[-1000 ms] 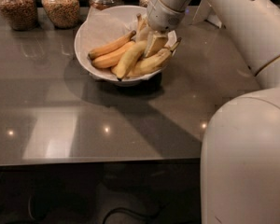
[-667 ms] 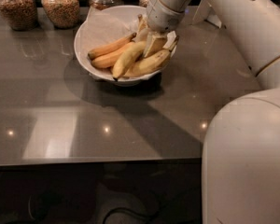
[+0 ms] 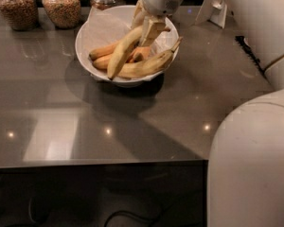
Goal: Pick banana from white bowl
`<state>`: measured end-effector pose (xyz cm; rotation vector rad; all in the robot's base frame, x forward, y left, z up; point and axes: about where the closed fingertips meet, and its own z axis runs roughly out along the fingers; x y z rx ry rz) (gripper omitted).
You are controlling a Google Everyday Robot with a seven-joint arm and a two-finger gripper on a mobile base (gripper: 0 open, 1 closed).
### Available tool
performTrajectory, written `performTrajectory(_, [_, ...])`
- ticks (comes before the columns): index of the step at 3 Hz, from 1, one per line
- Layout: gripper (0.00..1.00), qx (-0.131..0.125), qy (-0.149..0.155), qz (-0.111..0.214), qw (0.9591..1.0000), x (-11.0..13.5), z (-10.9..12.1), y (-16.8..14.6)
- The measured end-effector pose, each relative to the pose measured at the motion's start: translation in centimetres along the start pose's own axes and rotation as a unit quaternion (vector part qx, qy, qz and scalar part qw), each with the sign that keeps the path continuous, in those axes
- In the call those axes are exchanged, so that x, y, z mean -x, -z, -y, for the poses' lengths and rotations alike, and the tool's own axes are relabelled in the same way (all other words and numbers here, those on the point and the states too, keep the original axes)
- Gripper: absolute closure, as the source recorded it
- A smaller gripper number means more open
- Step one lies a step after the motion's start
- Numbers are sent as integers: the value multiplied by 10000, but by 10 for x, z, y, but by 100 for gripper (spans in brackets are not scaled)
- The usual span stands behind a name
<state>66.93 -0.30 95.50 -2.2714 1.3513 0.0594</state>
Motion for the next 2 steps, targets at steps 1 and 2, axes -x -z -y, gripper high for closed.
performTrajectory(1, [100, -306, 71, 81, 9995, 16, 10, 31])
performTrajectory(2, [100, -633, -122, 533, 9965, 28, 7, 61])
